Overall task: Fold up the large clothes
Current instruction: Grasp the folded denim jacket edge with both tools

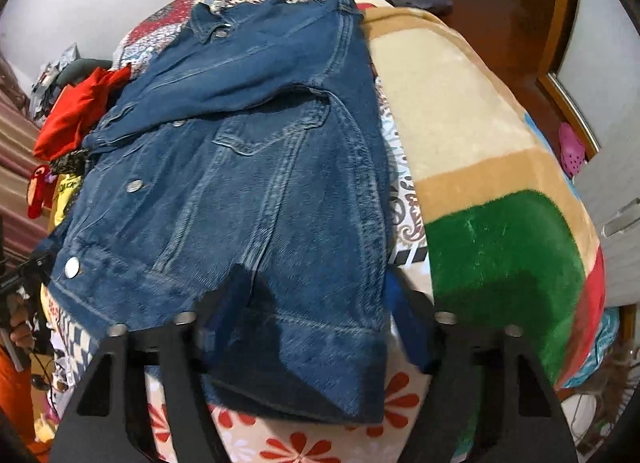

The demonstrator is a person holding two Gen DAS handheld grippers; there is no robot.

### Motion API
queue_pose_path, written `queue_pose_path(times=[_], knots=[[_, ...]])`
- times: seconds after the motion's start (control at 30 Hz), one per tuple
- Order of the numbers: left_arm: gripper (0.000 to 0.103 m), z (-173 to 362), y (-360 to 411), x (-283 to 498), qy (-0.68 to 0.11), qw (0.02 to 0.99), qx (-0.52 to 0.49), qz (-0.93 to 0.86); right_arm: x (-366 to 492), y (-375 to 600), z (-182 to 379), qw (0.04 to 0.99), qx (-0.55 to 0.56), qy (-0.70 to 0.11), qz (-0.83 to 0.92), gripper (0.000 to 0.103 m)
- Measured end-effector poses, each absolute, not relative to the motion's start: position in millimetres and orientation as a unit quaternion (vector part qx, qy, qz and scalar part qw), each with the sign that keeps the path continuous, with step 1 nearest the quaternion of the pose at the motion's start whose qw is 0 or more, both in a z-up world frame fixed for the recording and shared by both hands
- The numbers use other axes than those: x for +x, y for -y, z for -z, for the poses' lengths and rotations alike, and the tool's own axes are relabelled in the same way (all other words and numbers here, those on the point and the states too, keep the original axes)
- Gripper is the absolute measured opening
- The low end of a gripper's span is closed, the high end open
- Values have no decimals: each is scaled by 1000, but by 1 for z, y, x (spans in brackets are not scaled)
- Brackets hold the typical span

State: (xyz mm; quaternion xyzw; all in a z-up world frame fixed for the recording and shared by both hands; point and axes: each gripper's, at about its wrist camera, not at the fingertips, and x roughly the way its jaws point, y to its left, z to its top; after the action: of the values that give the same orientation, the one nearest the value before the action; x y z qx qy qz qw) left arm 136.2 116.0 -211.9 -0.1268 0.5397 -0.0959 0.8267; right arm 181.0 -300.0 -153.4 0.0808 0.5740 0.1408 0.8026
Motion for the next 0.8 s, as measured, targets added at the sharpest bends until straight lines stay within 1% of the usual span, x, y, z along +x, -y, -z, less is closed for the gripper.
queue_pose_path(times=[0.03, 0.07, 0.13, 0.2, 0.27, 0.4, 0.6, 0.67, 0.8], knots=[[24, 209, -115, 138, -535, 830, -124, 98, 183, 300, 154, 804, 80, -573, -137, 51], [23, 206, -115, 139, -532, 832, -124, 100, 185, 300, 155, 805, 75, -575, -129, 47], [20, 199, -116, 145, -525, 835, -130, 103, 188, 301, 156, 805, 76, -576, -115, 25], [17, 191, -116, 152, -515, 839, -138, 108, 191, 302, 155, 803, 90, -578, -119, 12], [16, 185, -120, 157, -503, 845, -142, 111, 196, 297, 143, 807, 86, -569, -132, 11], [14, 161, -122, 175, -473, 859, -155, 118, 210, 280, 107, 834, 56, -526, -159, 10], [13, 121, -130, 223, -431, 880, -161, 115, 266, 261, 43, 883, 34, -438, -162, 10], [12, 107, -138, 246, -415, 889, -161, 104, 293, 259, 32, 892, 39, -423, -154, 10], [12, 91, -159, 291, -392, 903, -163, 66, 352, 260, 26, 897, 59, -417, -130, 10]])
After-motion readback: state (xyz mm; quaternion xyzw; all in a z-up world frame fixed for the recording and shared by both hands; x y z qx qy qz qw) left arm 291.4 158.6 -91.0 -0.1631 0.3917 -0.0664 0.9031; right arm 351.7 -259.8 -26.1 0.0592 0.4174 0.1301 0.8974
